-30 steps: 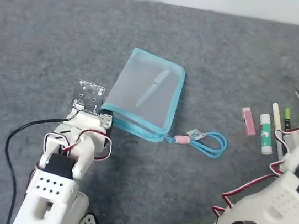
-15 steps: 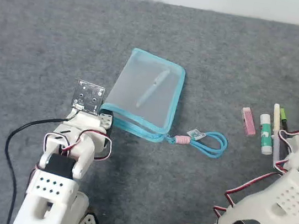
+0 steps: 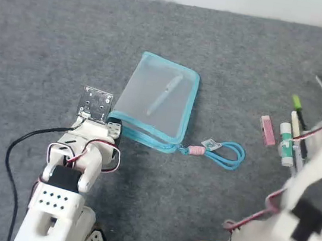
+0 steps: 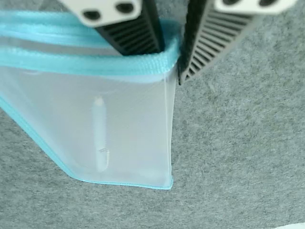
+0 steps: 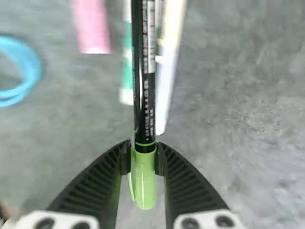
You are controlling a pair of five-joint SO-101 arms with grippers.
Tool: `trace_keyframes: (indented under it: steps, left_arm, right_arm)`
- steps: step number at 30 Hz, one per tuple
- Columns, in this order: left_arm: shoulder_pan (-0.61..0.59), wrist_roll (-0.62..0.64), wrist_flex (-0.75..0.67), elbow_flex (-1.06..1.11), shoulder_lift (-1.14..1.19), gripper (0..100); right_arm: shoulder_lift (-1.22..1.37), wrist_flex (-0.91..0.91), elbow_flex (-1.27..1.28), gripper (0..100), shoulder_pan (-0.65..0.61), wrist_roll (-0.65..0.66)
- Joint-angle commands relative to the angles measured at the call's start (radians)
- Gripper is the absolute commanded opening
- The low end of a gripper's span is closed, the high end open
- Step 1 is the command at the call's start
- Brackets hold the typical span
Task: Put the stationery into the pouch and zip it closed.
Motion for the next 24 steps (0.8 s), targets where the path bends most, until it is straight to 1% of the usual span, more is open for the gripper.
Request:
trace_keyframes:
  steps: [1,3,5,8,11,14,19,24]
  left_arm:
    - [-0.005,0.0,-0.005,-0.008,-0.017,1]
    - [-0.005,0.0,-0.009,-0.008,-0.017,1]
    - [-0.005,0.0,-0.025,-0.008,-0.017,1]
    - [-0.005,0.003,-0.026,-0.008,-0.017,1]
    - [-0.005,0.003,-0.034,-0.008,-0.017,1]
    - [-0.005,0.005,-0.041,-0.008,-0.017,1]
    - [-0.005,0.005,-0.046,-0.008,-0.017,1]
    - [0.012,0.005,-0.046,-0.008,-0.017,1]
  right_arm:
    - [-0.232,0.127,-0.006,0.6,-0.116,-0.017]
    - [-0.314,0.171,0.011,0.6,-0.188,-0.021]
    - [-0.403,0.174,0.071,0.6,-0.268,-0.025]
    - [-0.552,0.174,0.23,0.6,-0.409,-0.025]
    - [-0.704,0.173,0.394,0.6,-0.584,-0.034]
    - [-0.812,0.176,0.5,0.6,-0.75,-0.118]
    - [-0.814,0.174,0.6,0.6,-0.937,-0.175]
    - [-0.708,0.16,0.601,0.6,-1.026,-0.235]
